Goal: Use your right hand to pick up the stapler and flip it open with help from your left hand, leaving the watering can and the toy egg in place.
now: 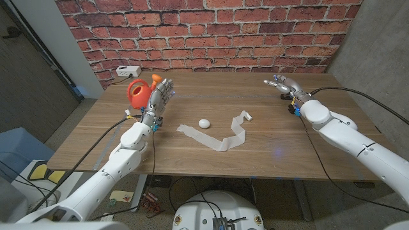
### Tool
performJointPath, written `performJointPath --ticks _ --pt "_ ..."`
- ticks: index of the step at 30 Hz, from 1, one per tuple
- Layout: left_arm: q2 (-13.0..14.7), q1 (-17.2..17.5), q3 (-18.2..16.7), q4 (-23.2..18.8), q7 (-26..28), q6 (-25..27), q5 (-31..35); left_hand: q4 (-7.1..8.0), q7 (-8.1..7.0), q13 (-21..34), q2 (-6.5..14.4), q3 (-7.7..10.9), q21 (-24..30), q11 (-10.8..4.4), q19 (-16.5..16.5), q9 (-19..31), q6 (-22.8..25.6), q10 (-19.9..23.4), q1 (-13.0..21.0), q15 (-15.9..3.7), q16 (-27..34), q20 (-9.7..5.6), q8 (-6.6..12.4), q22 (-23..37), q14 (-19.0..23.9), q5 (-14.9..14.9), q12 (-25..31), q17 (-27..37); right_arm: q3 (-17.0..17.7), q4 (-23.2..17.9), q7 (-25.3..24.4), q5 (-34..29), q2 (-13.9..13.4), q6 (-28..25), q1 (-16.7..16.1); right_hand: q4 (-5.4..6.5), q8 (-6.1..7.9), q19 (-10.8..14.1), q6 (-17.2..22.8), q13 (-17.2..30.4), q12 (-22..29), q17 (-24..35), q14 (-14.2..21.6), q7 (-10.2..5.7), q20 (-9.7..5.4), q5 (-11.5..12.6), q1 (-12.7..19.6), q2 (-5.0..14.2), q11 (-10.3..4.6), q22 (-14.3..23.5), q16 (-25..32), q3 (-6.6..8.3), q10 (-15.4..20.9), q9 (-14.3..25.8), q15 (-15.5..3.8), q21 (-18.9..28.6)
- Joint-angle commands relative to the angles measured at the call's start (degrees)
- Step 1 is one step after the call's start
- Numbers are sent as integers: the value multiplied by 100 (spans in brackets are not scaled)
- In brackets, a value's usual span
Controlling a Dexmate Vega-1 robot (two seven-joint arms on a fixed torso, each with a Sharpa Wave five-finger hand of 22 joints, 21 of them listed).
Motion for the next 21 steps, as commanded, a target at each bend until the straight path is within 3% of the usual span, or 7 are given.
performJointPath --ticks 1,13,16,21 --pt "-87 -34 61 -75 138 98 37 16 37 24 26 11 7 -9 53 12 45 45 14 1 25 6 5 13 51 19 18 19 -45 -165 95 -324 -256 -319 57 -35 37 3 21 -9 27 -1 5 -36 -44 -36 107 22 -65 13 33 31 5 14 -69 9" --pt "-62 -97 116 -27 44 90 92 15 43 24 18 -1 2 15 42 11 42 28 5 8 14 -7 -1 12 27 19 7 19 -213 -40 263 -739 -369 -404 317 -80 56 36 83 -22 45 -30 17 -62 -39 -60 291 66 -99 12 40 123 54 17 -138 16" --pt "-45 -101 122 -42 11 124 71 16 55 24 16 -5 -2 17 30 11 96 36 0 13 9 -3 19 12 12 19 9 19 -224 -14 307 -792 -396 -399 352 -87 67 30 119 -24 32 -38 13 -154 6 -71 346 68 -95 12 40 149 20 22 -135 11" --pt "-93 -75 96 -35 31 86 13 19 65 24 14 -13 -4 8 22 10 160 95 -9 15 15 -1 37 12 22 19 31 19 -246 29 351 -893 -430 -390 395 -85 85 17 170 -25 22 -43 9 -174 3 -82 381 66 -78 12 41 165 -14 28 -135 5"
